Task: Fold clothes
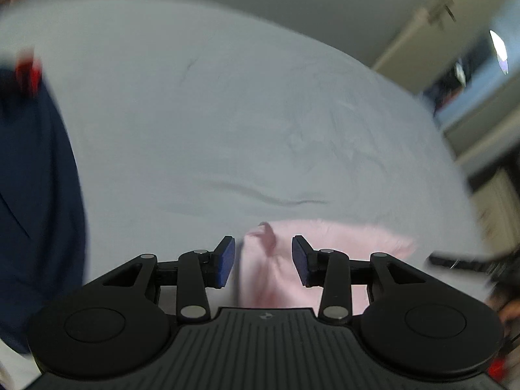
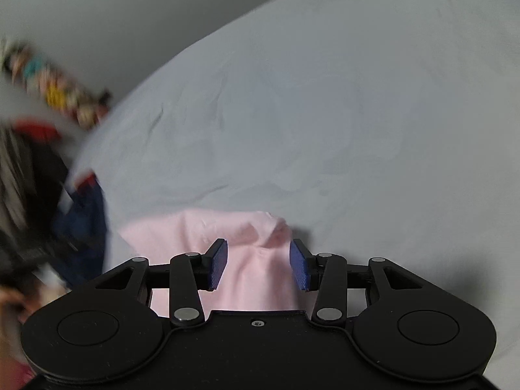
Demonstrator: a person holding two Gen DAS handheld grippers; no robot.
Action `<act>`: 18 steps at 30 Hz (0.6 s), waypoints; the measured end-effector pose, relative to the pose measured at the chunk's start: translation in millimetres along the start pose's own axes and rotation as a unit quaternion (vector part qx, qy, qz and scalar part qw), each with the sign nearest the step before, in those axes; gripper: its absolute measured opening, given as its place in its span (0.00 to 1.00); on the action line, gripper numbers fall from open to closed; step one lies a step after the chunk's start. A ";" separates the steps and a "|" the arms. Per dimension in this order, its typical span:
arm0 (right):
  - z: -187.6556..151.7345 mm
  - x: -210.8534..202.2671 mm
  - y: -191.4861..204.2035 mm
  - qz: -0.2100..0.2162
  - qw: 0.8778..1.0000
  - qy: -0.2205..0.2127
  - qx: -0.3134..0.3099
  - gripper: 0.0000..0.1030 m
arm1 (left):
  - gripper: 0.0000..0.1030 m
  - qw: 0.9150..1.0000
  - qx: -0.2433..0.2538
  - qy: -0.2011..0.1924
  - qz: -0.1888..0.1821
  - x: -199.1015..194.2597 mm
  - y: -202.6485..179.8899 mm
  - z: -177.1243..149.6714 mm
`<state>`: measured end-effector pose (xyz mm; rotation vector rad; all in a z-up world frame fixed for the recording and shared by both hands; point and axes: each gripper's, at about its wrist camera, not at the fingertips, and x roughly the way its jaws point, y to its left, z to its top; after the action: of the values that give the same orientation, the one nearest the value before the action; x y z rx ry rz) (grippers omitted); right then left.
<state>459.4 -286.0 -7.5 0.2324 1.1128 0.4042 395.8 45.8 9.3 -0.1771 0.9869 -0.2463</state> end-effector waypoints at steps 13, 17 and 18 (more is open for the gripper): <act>-38.2 52.9 82.3 -0.073 0.975 -0.033 -0.209 0.25 | 0.27 0.983 0.167 -0.043 0.061 31.9 -85.3 -42.1; -38.0 75.9 79.2 -0.076 0.974 -0.021 -0.211 0.25 | 0.27 0.984 0.163 -0.021 0.074 57.1 -89.4 -37.3; -38.6 81.4 77.6 -0.078 0.974 -0.019 -0.212 0.26 | 0.27 0.984 0.161 -0.016 0.076 62.9 -86.3 -37.4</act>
<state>440.0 -181.7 -61.4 -0.2214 0.9746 0.4841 386.8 -56.1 -39.0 0.1876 0.9109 -0.2592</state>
